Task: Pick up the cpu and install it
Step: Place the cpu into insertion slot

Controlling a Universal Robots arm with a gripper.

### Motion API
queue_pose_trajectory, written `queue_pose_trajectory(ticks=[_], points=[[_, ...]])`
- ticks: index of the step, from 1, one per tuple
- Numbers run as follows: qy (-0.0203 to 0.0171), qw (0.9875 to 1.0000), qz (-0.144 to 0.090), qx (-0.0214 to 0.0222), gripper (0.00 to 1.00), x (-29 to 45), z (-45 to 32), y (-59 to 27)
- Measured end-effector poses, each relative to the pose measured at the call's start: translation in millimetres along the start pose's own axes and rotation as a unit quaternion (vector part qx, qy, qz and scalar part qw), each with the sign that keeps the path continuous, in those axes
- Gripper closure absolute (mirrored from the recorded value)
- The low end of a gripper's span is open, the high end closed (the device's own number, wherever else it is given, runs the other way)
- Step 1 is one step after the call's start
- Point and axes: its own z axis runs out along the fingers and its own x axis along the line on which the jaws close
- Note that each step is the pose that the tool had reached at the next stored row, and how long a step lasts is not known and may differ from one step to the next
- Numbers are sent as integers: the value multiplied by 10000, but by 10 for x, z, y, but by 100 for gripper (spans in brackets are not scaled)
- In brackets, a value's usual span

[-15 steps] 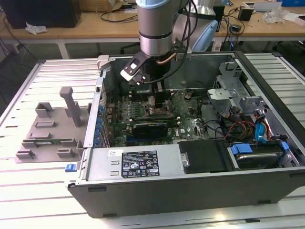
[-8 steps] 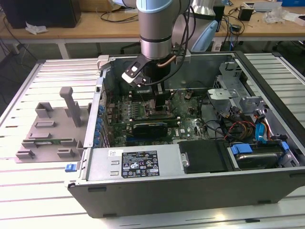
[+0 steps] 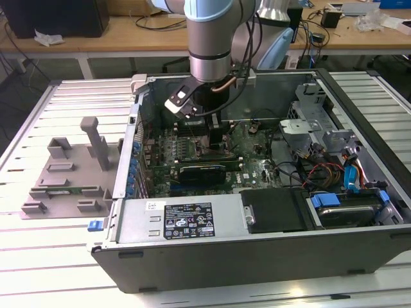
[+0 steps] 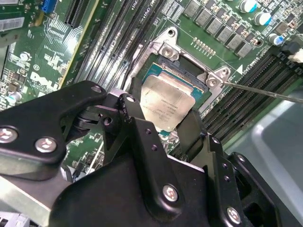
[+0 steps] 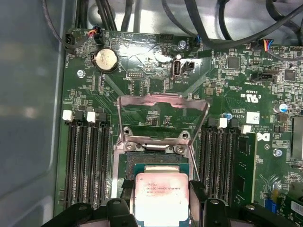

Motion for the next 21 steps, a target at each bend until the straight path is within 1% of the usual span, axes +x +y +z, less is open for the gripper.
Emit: queue_pose_trajectory(ticks=[1, 5, 9, 16, 19, 21], points=[[-13, 10000, -1, 1, 45, 4, 21, 0], [-23, 10000, -1, 1, 45, 13, 79, -2], [-22, 10000, 2, 0, 45, 40, 91, -1], [-26, 10000, 63, 5, 45, 44, 121, -2], [-15, 10000, 66, 3, 45, 52, 130, -2], [-14, 10000, 70, 4, 45, 54, 138, -3]])
